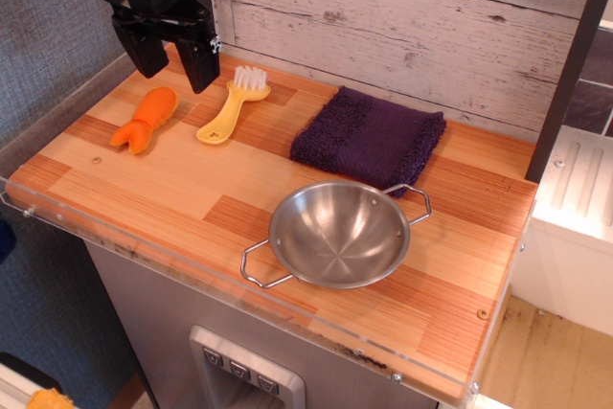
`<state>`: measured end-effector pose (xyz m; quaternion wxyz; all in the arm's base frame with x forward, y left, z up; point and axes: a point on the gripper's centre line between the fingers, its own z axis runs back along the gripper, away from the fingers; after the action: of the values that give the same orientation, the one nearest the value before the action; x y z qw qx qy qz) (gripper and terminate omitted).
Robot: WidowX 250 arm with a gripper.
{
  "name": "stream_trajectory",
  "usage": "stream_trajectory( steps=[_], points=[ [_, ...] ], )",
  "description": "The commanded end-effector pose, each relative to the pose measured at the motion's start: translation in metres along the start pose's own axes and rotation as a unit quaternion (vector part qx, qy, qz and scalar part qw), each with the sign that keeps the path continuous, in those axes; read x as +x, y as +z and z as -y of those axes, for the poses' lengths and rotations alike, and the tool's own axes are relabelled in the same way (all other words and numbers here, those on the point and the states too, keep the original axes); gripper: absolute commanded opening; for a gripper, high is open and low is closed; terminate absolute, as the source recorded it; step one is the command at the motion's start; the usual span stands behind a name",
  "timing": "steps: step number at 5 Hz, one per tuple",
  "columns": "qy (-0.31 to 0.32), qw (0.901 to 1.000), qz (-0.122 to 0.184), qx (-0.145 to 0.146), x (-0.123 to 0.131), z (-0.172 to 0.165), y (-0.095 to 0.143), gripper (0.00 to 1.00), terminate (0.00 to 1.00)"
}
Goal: Move yellow brush to the left of the silver bowl.
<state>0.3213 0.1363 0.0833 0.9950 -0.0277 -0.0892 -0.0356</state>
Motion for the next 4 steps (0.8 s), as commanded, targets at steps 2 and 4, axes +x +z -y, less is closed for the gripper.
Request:
stream_trajectory(
  steps=[2,4],
  points=[
    [-0.003,1.0,0.007,0.006,0.009,-0.001,-0.013,1.0,0.0],
    [-0.001,0.9993,0.031,0.02,0.039,0.006,-0.042,1.0,0.0]
  ],
)
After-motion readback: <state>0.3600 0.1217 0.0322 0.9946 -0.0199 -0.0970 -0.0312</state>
